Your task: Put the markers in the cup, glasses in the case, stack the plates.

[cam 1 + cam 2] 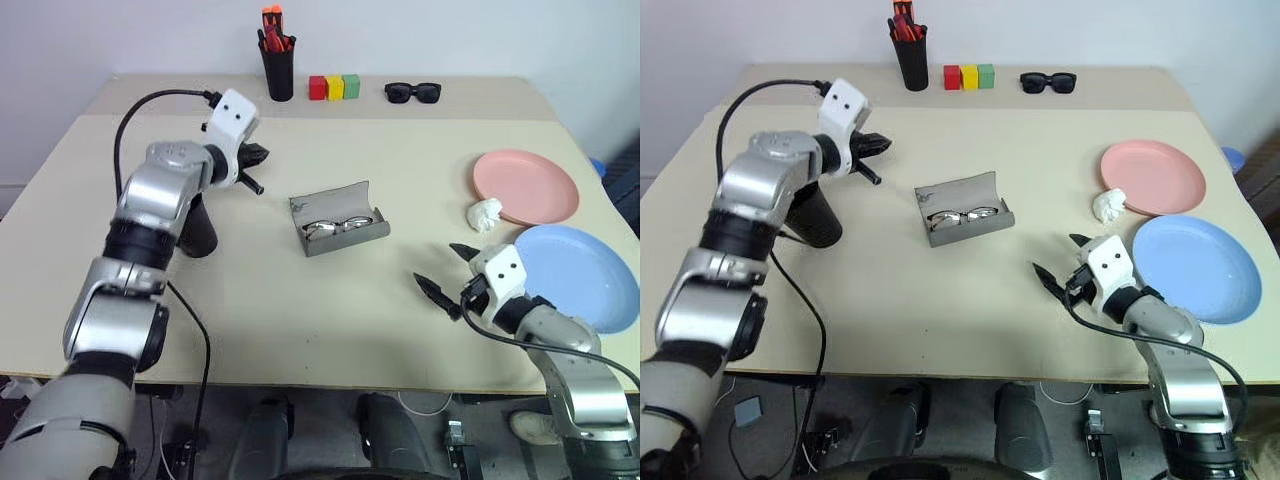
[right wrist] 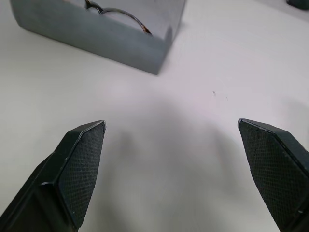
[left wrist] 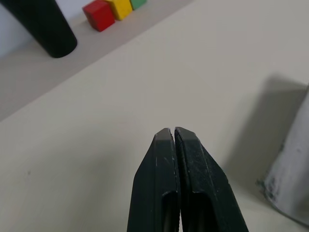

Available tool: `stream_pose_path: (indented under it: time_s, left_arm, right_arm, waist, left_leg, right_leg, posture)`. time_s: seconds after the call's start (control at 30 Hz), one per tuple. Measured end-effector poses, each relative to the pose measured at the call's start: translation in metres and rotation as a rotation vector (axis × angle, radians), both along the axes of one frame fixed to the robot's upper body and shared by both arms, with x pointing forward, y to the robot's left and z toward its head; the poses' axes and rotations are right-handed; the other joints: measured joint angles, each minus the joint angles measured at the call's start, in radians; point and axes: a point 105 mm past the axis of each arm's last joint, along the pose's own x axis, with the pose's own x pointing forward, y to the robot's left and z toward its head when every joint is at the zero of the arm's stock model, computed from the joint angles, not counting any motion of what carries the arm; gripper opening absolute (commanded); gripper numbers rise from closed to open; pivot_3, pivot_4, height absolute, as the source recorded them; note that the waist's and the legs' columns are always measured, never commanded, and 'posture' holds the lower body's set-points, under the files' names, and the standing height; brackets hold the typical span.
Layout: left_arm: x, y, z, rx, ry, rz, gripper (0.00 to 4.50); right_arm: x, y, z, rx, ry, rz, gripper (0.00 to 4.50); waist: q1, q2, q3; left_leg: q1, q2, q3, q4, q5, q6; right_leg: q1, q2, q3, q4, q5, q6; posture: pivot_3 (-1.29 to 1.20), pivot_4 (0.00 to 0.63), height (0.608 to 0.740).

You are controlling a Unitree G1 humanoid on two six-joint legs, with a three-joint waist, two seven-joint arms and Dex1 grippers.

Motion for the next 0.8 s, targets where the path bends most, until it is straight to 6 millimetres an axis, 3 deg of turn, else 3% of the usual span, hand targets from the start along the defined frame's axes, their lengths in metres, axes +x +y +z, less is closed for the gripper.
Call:
stream_pose_path:
  time_s: [0.23,0.57,0.8]
  left_arm:
    - [0.007,-0.039,-0.011,0.111,0.074,-0.124,0.04]
    - [0.008,-0.043,-0.031,0.277,0.134,-0.156,0.04]
    - [-0.010,-0.059,-0.045,0.308,0.242,-0.334,0.04]
  right_arm:
    - [0.001,0.000,0.004,-0.002,-0.037,-0.007,4.50]
    - [0.001,-0.001,0.007,-0.003,-0.060,-0.016,4.50]
    - [-0.001,-0.002,0.004,-0.005,-0.052,-0.020,4.50]
  waist:
    - [-0.006,-0.001,0.000]
    - [-0.002,-0.002,0.001]
    - [-0.003,-0.002,0.001]
  left_leg:
    - [0.000,0.000,0.000,0.000,0.000,0.000]
    - [-0.001,0.000,0.000,0.000,0.000,0.000]
    - [-0.001,0.000,0.000,0.000,0.000,0.000]
  right_leg:
    - [-0.001,0.000,0.000,0.001,0.000,0.001]
    - [-0.001,0.000,0.000,0.001,0.000,0.001]
    - [-0.001,0.000,0.000,0.001,0.000,0.001]
  posture:
    - [0.00,0.150,0.740]
    - [0.00,0.150,0.740]
    - [0.00,0.150,0.740]
